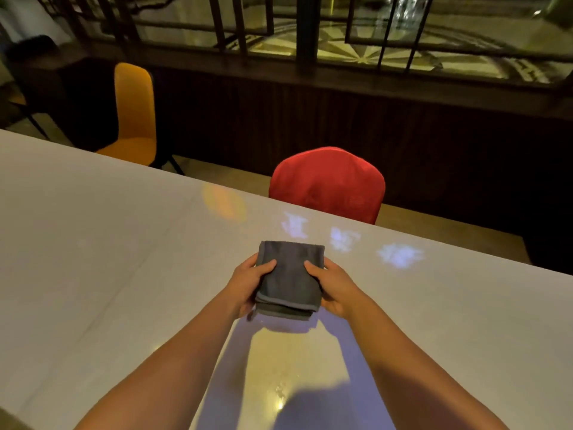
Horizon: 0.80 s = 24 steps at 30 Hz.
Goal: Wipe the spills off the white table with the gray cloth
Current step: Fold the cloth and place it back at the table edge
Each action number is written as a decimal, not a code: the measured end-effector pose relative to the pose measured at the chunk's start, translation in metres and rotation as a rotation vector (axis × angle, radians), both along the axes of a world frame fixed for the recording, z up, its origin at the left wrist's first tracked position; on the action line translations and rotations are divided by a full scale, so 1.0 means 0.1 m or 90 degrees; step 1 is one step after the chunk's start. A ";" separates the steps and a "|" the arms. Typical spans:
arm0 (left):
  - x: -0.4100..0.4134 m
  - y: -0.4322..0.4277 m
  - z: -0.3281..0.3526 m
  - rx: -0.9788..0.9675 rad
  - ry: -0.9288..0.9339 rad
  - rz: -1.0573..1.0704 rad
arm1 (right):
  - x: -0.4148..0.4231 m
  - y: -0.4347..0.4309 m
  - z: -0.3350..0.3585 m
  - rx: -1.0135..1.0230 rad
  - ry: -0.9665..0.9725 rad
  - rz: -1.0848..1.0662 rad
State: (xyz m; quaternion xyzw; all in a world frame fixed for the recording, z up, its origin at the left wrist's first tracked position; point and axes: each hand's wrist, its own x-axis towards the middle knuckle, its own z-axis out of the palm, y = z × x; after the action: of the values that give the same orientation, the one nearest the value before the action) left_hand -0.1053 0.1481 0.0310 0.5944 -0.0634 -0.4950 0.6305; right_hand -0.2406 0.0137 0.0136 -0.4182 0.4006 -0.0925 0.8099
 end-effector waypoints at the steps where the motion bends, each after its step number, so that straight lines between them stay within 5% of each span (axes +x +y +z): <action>1: 0.19 -0.03 -0.02 0.020 -0.044 0.010 | 0.19 -0.01 0.01 -0.055 0.039 -0.014; 12: 1.70 -0.80 -0.44 0.147 -0.332 -0.010 | 1.71 -0.37 -0.21 -0.370 0.312 -0.138; 18: 2.03 -1.18 -0.78 0.167 -0.553 -0.084 | 2.10 -0.69 -0.45 -0.408 0.340 -0.135; 24: 2.23 -1.41 -1.18 0.226 -0.636 -0.110 | 2.25 -0.81 -0.80 -0.487 0.311 -0.100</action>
State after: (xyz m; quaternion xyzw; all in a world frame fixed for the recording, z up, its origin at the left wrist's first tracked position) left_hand 0.1172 0.0072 -0.0875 0.8475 -0.3201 -0.2052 0.3703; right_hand -0.0154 -0.0675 -0.0666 -0.6649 0.5476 -0.1937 0.4696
